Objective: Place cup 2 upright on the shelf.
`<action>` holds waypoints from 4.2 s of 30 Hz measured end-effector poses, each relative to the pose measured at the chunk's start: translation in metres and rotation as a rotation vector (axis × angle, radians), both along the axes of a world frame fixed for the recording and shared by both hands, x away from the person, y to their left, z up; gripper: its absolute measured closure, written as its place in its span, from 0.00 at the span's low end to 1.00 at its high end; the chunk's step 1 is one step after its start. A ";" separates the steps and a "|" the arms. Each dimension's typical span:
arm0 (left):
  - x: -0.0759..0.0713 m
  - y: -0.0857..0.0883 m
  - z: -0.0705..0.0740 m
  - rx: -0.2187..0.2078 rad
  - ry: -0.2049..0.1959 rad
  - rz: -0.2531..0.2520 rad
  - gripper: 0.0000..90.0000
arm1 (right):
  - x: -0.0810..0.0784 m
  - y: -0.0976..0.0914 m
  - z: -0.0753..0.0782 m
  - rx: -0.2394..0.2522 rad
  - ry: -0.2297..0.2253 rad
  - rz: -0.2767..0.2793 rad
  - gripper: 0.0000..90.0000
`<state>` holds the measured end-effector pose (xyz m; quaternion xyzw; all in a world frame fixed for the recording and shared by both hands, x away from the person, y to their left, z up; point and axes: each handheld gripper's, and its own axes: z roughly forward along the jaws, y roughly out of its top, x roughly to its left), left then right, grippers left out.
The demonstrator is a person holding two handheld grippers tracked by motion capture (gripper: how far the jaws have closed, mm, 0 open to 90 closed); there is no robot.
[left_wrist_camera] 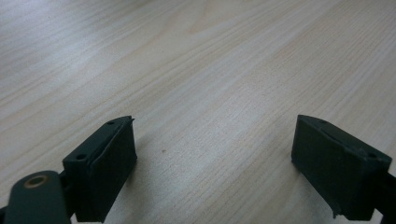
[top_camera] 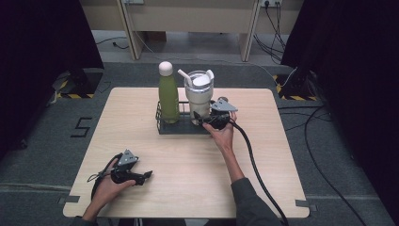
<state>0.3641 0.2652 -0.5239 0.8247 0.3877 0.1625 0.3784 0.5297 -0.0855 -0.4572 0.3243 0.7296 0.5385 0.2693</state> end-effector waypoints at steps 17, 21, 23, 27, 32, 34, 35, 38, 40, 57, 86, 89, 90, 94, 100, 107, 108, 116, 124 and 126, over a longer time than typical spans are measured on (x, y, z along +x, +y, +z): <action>0.000 0.000 0.000 -0.001 0.000 0.001 0.14 | -0.033 -0.028 0.005 0.039 -0.021 0.008 0.17; 0.000 0.000 0.000 -0.001 0.000 0.001 0.14 | -0.044 -0.035 0.006 0.044 -0.021 0.015 0.16; 0.000 0.000 0.000 0.000 0.000 0.001 0.14 | -0.047 -0.036 0.007 0.046 -0.022 0.015 0.16; 0.000 0.000 0.000 0.000 0.000 0.001 0.14 | -0.057 -0.044 0.006 0.039 -0.018 0.014 0.17; 0.000 0.000 0.000 -0.001 0.000 0.001 0.14 | -0.069 -0.055 0.003 0.039 -0.013 0.005 0.17; 0.000 0.000 0.000 -0.001 0.000 0.001 0.14 | -0.074 -0.060 0.001 0.031 -0.012 -0.003 0.17; 0.000 0.000 0.000 0.000 0.000 0.001 0.14 | -0.076 -0.061 0.001 0.020 -0.009 -0.003 0.17; 0.000 0.000 0.000 -0.001 0.000 0.001 0.14 | -0.085 -0.067 -0.001 0.009 0.004 0.000 0.17; 0.000 0.000 0.000 0.000 0.000 0.002 0.14 | -0.089 -0.070 0.000 0.009 0.005 0.000 0.17; 0.000 0.000 0.000 0.001 -0.001 0.001 0.14 | -0.116 -0.088 -0.008 0.002 0.025 0.000 0.17; 0.000 0.000 0.000 0.000 -0.001 0.002 0.15 | -0.154 -0.107 -0.040 -0.061 0.182 0.041 0.17; 0.000 0.000 0.000 0.000 -0.001 0.002 0.15 | -0.157 -0.108 -0.043 -0.074 0.202 0.043 0.17; 0.000 0.000 0.000 0.000 -0.001 0.002 0.15 | -0.157 -0.108 -0.043 -0.074 0.202 0.043 0.17; 0.000 0.000 0.000 0.000 -0.001 0.002 0.15 | -0.161 -0.109 -0.046 -0.104 0.228 0.043 0.17; 0.000 0.000 0.000 0.001 -0.001 0.002 0.15 | -0.164 -0.110 -0.049 -0.166 0.273 0.031 0.17; 0.000 0.000 0.000 0.001 -0.001 0.002 0.15 | -0.169 -0.108 -0.054 -0.205 0.315 0.041 0.17; 0.000 0.000 0.000 0.001 -0.001 0.002 0.15 | -0.169 -0.108 -0.055 -0.209 0.318 0.040 0.17; 0.000 0.000 0.000 0.001 -0.002 0.002 0.15 | -0.173 -0.109 -0.057 -0.231 0.346 0.040 0.17; 0.000 0.000 0.000 0.001 -0.001 0.002 0.15 | -0.176 -0.107 -0.060 -0.301 0.389 0.045 0.16; 0.000 0.000 0.000 0.000 -0.001 0.002 0.15 | -0.177 -0.107 -0.060 -0.302 0.389 0.045 0.15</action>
